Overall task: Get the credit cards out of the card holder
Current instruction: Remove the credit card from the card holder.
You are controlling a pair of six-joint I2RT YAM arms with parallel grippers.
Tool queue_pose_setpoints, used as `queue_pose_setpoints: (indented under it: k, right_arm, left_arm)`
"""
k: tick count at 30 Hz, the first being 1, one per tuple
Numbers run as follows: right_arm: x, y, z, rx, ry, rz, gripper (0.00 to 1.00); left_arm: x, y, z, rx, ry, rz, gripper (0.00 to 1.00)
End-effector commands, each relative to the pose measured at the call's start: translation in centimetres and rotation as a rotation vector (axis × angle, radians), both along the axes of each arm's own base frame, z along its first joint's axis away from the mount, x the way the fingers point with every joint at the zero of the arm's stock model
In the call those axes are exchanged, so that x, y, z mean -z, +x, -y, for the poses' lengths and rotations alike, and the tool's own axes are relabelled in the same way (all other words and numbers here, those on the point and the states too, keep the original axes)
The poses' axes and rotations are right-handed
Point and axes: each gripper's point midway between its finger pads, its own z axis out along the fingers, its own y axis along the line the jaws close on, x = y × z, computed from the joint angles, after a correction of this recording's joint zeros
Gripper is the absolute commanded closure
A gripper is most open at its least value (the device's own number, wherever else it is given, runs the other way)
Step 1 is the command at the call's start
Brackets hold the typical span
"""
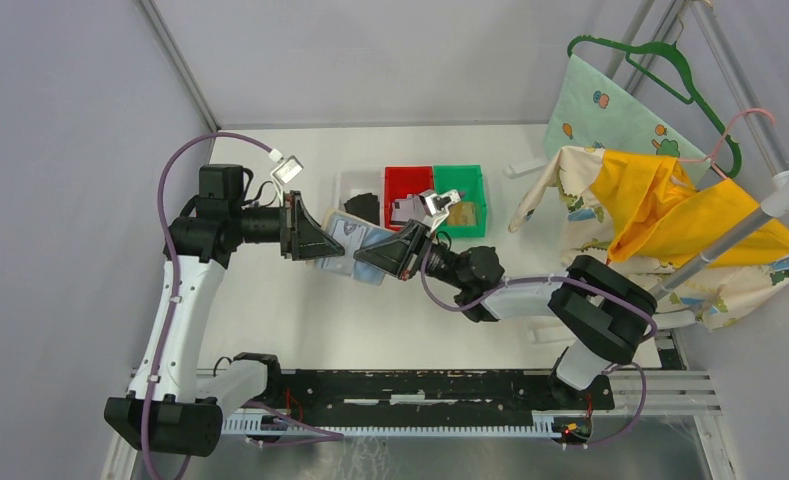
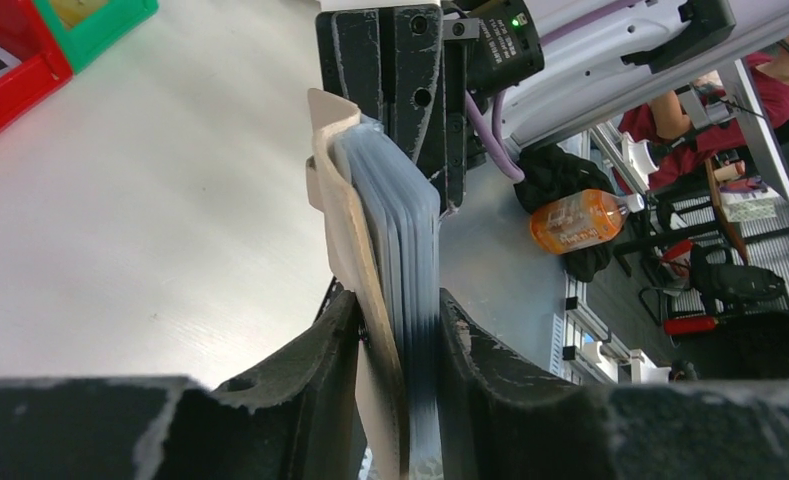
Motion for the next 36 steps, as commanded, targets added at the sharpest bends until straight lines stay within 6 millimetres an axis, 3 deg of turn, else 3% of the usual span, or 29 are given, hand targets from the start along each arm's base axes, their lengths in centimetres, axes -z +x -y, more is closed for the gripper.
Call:
queue_pose_setpoints:
  k: [1, 4, 12, 15, 19, 28, 31, 35, 36]
  right_arm:
    - [-3.1, -0.9, 1.1, 0.006, 0.113, 0.056, 1.0]
    - [-2.6, -0.9, 1.2, 0.016, 0.096, 0.06, 1.0]
    - [-1.3, -0.4, 1.3, 0.085, -0.016, 0.093, 1.0]
    - [-0.6, -0.2, 1.6, 0.106, -0.037, 0.091, 1.0]
    - [-0.3, -0.2, 2.4, 0.123, -0.016, 0.077, 1.0]
    - [-0.1, -0.5, 2.6, 0.109, -0.003, 0.075, 1.0]
    - [-0.4, -0.5, 2.4, 0.102, 0.002, 0.082, 1.0]
    - [-1.2, -0.5, 2.0, 0.088, 0.02, 0.092, 0.77]
    - [-1.5, -0.5, 1.9, 0.084, 0.027, 0.099, 0.64]
  left_arm:
    - [-2.8, -2.8, 1.0, 0.15, -0.107, 0.05, 0.6]
    - [-3.1, -3.1, 1.0, 0.166, -0.119, 0.069, 0.6]
    - [-2.3, -2.1, 1.0, 0.139, -0.099, 0.013, 0.75]
    - [-2.4, -1.8, 1.0, 0.135, -0.093, 0.027, 0.74]
    - [-2.3, -1.8, 1.0, 0.135, -0.091, 0.034, 0.66]
    - [-2.6, -1.5, 1.0, 0.128, -0.087, 0.034, 0.78]
    - [-2.4, -1.4, 1.0, 0.126, -0.083, 0.033, 0.86]
    - [-2.3, -1.3, 1.0, 0.118, -0.075, 0.033, 0.97]
    - [-2.3, -1.3, 1.0, 0.116, -0.074, 0.033, 0.98]
